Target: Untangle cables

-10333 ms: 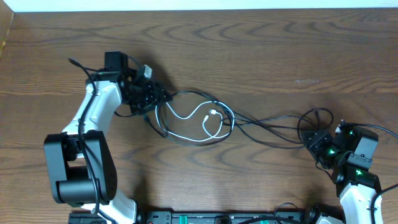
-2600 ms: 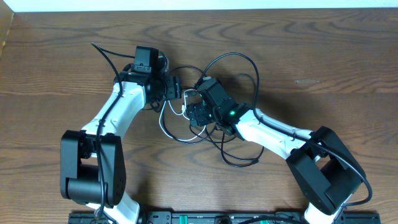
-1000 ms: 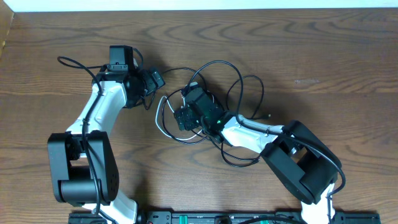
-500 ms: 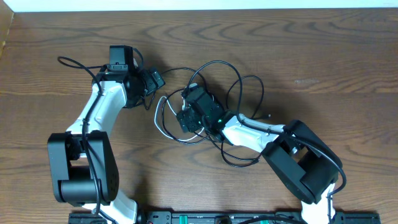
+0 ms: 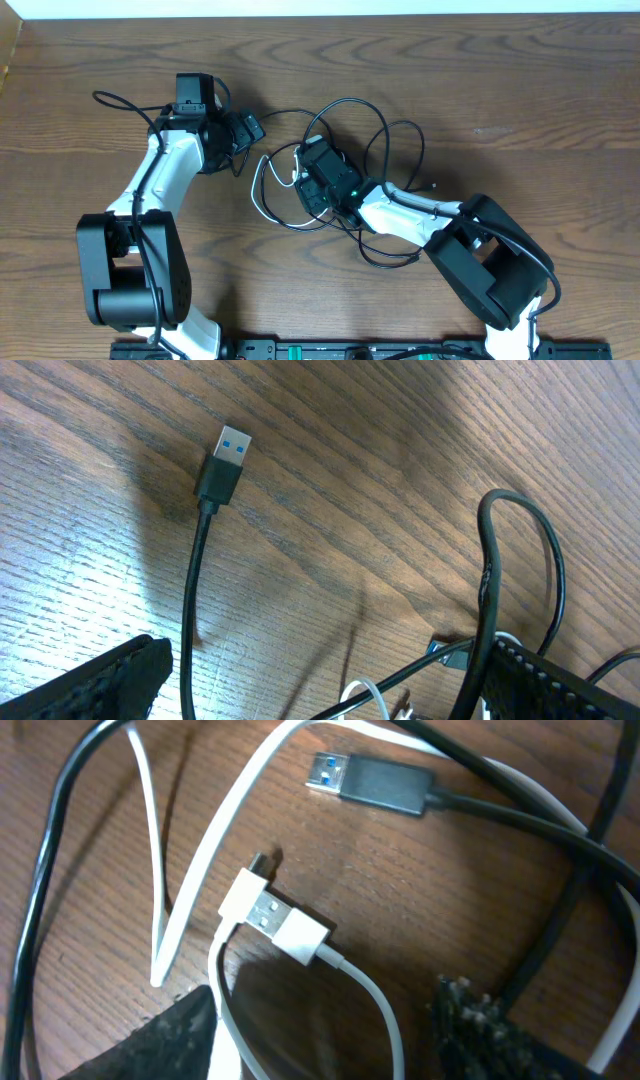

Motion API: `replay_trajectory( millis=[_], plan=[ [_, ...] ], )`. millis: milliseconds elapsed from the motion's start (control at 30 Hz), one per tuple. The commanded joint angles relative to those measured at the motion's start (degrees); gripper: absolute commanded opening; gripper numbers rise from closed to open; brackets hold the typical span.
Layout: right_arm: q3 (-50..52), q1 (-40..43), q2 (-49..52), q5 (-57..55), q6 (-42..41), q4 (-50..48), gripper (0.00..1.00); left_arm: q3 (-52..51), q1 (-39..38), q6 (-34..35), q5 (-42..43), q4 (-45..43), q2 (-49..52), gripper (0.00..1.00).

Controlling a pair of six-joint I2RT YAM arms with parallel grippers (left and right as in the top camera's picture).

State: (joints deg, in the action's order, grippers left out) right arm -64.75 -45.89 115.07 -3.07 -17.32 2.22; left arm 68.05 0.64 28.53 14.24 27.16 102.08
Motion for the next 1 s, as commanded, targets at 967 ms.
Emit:
replay_trajectory(
  millis=[967],
  plan=[
    [-0.57,-4.09,6.88,-5.68,6.51,0.98,0.40,-0.24,0.09,0.50,-0.59,0.44,-1.22,1.00]
  ],
)
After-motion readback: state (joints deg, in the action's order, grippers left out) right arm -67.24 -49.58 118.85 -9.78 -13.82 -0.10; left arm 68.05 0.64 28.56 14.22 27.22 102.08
